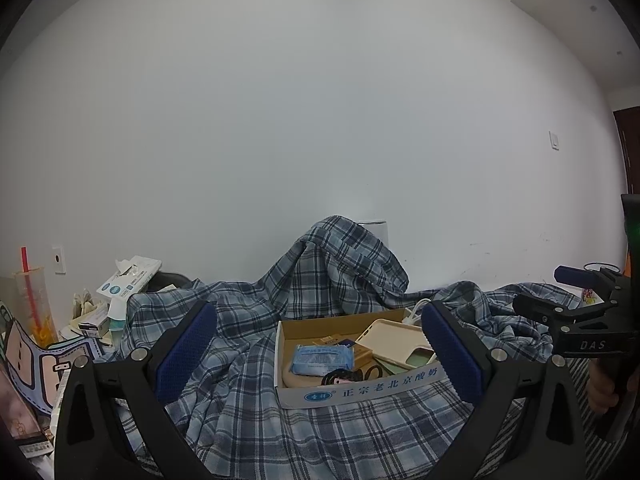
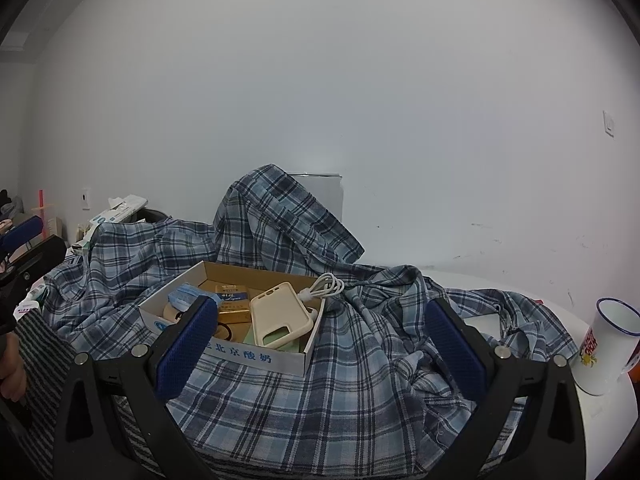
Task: Organize soft objects
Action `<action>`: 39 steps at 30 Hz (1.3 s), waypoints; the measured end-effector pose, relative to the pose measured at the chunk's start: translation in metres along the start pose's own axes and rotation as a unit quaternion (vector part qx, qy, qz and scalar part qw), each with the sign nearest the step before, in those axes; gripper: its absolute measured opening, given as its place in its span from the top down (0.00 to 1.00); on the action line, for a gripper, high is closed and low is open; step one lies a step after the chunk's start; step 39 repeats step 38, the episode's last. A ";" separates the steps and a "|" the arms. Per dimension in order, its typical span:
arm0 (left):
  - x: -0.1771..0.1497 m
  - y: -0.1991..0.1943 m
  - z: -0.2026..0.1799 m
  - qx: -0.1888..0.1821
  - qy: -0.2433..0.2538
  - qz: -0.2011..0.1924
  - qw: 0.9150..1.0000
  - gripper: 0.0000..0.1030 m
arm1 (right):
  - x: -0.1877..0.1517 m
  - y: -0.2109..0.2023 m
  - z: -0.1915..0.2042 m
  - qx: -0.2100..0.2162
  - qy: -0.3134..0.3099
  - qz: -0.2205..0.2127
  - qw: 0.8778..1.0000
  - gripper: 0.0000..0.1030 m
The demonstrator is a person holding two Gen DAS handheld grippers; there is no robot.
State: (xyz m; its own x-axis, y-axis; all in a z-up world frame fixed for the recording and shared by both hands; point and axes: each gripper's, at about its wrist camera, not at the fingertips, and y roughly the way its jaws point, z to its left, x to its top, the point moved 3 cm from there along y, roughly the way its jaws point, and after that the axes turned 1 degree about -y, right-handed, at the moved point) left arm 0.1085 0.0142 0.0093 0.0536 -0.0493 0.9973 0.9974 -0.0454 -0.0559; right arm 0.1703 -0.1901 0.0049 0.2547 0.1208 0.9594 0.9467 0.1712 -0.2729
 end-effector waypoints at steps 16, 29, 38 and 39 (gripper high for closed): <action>0.000 0.000 -0.001 -0.003 0.004 0.000 1.000 0.00 | 0.001 -0.005 -0.003 -0.003 0.005 -0.008 1.000 0.00; -0.001 -0.001 -0.001 -0.004 0.005 -0.001 1.000 0.00 | 0.002 -0.006 -0.003 -0.003 0.007 -0.010 1.000 0.00; -0.001 -0.001 -0.001 -0.004 0.006 -0.001 1.000 0.00 | 0.001 -0.005 -0.004 -0.004 0.006 -0.007 1.000 0.00; -0.001 -0.001 -0.001 -0.004 0.006 -0.001 1.000 0.00 | 0.001 -0.005 -0.004 -0.004 0.006 -0.007 1.000 0.00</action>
